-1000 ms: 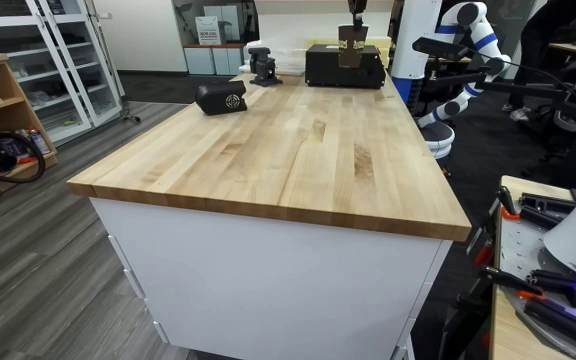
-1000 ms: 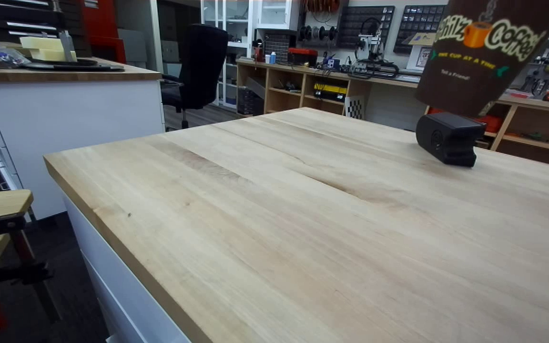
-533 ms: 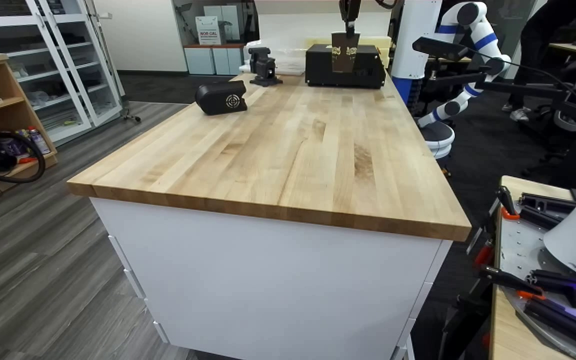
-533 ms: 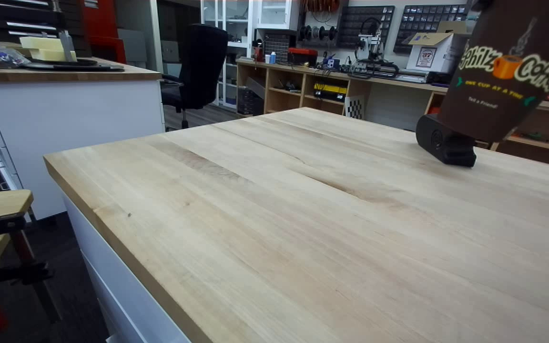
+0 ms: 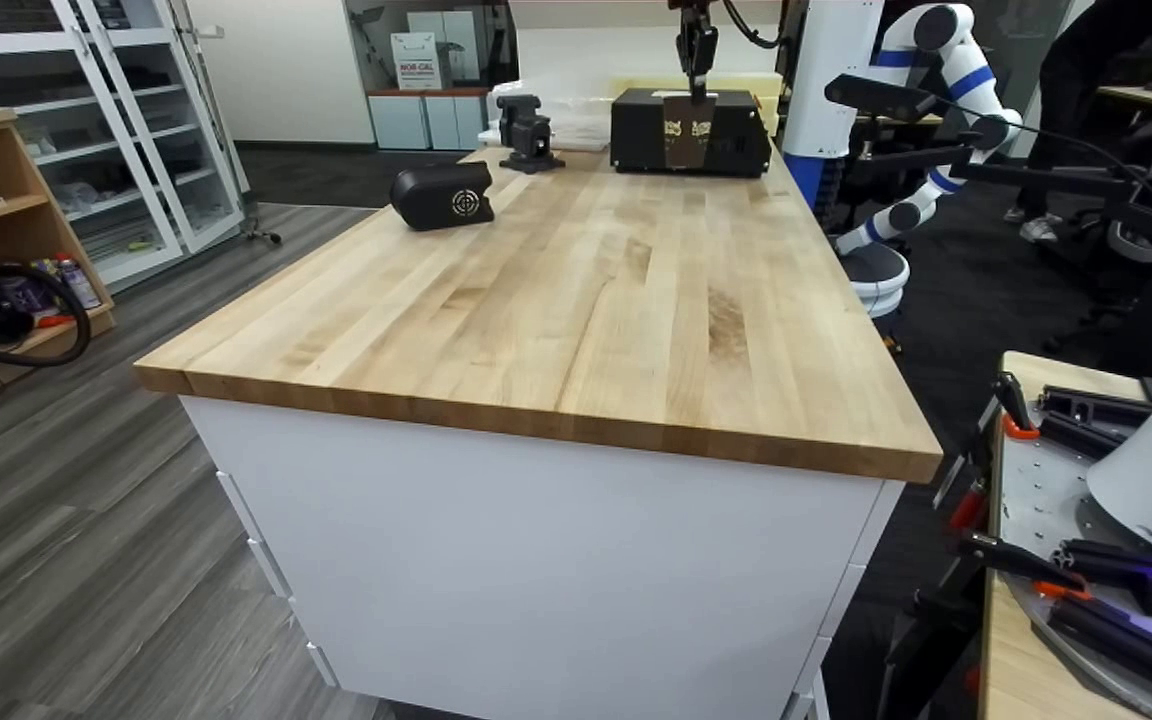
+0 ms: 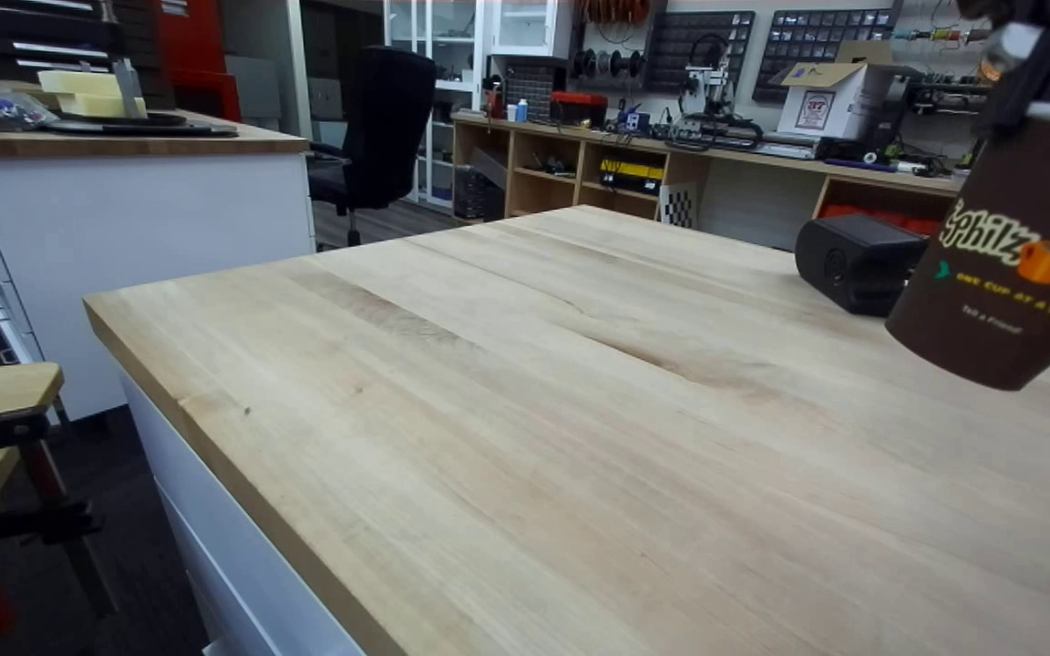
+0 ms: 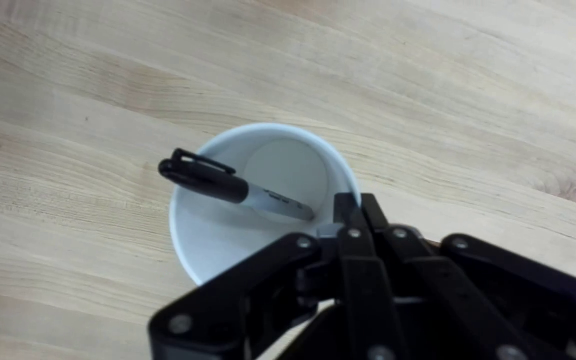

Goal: Move the cup to the right

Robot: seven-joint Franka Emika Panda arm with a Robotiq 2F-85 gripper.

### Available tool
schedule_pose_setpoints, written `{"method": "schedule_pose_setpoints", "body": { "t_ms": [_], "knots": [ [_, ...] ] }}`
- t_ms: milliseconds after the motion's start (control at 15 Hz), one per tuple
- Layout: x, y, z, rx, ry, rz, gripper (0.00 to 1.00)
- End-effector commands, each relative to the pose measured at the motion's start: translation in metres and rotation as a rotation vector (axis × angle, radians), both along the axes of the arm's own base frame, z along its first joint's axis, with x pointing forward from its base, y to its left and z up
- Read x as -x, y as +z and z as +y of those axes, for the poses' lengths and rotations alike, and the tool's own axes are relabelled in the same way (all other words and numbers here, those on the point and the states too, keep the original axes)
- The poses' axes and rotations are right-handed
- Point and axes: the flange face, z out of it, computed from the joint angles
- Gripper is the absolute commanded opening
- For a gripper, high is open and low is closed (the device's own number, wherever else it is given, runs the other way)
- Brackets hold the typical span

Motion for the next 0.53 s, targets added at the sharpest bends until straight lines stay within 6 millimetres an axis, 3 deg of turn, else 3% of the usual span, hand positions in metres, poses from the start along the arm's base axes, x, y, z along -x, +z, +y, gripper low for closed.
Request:
{"method": "schedule_pose_setpoints", "body": {
  "t_ms": [0,467],
  "knots": [
    [-0.011,-0.015,-0.008,-0.021,0.019,-0.007,0.02],
    [-0.028,-0.058,-0.010,0.006,0.016,0.012,0.02]
  ]
}}
